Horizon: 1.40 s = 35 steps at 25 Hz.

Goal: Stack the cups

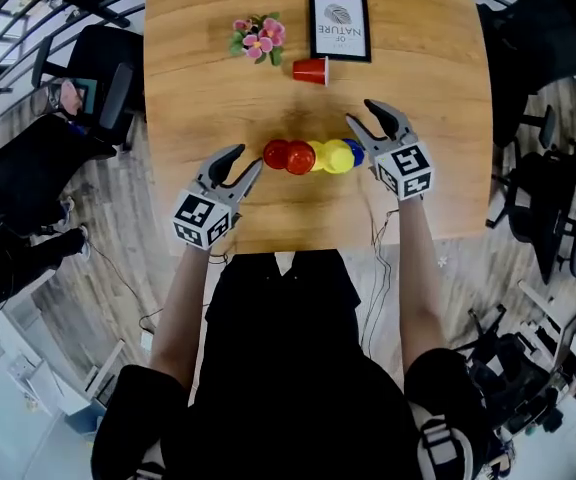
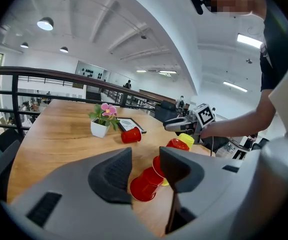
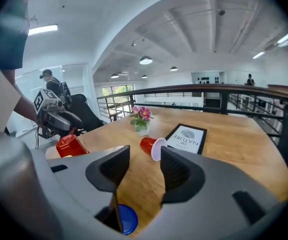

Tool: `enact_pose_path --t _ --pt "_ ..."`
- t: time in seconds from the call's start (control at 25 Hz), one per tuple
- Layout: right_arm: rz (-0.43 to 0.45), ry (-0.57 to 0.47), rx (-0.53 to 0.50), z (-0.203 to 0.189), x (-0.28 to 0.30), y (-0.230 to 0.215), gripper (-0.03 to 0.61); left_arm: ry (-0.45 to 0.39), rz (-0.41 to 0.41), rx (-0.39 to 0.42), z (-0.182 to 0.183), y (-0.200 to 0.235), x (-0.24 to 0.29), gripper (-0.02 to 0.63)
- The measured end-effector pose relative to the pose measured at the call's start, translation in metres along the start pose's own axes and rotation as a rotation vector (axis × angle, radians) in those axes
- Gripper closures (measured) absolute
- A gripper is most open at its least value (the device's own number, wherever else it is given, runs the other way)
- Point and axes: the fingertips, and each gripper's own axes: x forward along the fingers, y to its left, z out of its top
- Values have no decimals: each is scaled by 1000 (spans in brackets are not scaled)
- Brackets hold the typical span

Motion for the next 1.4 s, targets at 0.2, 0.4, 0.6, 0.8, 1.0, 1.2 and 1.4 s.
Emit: enact_pose_path --t 0.2,0.4,0.6,0.8,1.0,1.2,1.4 --pt "89 99 -49 -12 44 -7 387 -12 64 -29 2 10 6 422" --pt "137 150 -34 -22 74 -11 409 -15 92 -44 4 15 12 422" --pt "187 187 -7 -30 100 -8 425 -16 117 -62 3 18 15 422" --pt "195 205 24 -33 117 -8 436 -18 132 -75 1 20 17 422" --pt "162 214 42 -37 122 -10 509 -17 131 -82 0 19 18 422" --pt "133 193 32 -32 117 -13 554 -15 121 -73 1 17 20 423" --pt "151 140 41 -16 101 -8 555 -28 96 -69 7 13 20 423"
